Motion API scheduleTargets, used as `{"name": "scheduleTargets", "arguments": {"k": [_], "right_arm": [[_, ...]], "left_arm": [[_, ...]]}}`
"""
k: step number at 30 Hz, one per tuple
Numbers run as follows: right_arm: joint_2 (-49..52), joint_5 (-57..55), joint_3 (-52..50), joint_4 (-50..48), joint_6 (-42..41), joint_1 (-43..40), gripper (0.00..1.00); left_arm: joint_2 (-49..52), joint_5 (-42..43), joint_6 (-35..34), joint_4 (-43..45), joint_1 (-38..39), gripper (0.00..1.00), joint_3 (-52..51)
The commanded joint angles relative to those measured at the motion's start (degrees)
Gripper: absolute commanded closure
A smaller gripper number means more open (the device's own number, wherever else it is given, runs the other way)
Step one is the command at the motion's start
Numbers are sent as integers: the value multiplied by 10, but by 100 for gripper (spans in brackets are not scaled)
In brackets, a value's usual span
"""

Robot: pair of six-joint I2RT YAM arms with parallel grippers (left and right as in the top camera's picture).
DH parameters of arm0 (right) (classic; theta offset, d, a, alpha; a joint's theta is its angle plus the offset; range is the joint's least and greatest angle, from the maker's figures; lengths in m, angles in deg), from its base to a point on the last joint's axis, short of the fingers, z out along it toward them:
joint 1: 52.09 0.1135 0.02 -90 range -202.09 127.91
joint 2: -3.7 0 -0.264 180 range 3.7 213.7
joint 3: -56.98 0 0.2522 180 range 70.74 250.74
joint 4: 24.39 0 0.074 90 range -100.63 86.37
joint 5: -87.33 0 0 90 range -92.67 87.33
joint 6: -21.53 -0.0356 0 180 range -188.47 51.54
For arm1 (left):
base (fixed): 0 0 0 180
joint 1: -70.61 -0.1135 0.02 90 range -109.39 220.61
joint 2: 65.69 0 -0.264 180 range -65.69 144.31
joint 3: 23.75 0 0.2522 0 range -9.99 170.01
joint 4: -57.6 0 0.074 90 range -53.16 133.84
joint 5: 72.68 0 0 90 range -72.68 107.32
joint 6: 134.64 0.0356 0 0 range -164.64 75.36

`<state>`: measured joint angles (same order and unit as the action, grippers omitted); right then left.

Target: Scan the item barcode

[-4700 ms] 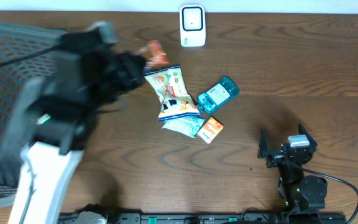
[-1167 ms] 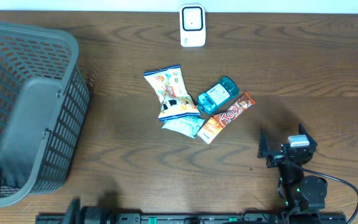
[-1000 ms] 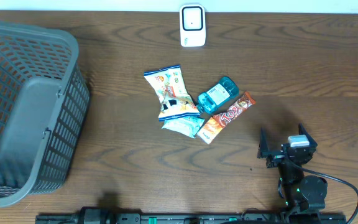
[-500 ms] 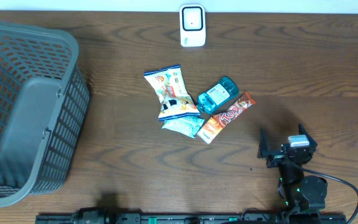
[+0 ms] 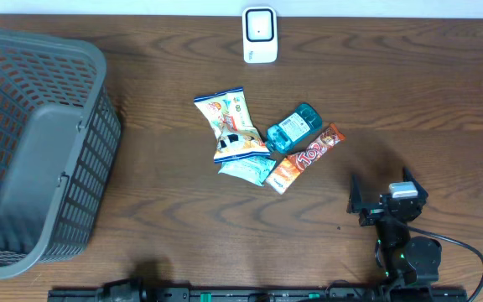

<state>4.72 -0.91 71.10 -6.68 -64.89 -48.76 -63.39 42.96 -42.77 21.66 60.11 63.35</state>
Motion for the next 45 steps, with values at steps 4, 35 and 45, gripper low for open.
{"name": "scheduleTargets", "arguments": {"k": [4, 35, 45], "right_arm": [[-2, 6, 0, 2, -264, -5, 1], [100, 223, 0, -14, -370, -3, 1], [100, 222, 0, -14, -370, -3, 1]], "left_arm": [[-1, 10, -63, -22, 3, 1, 1], [-1, 7, 39, 98, 112, 1, -19], [-12, 7, 33, 106, 112, 1, -60]]}}
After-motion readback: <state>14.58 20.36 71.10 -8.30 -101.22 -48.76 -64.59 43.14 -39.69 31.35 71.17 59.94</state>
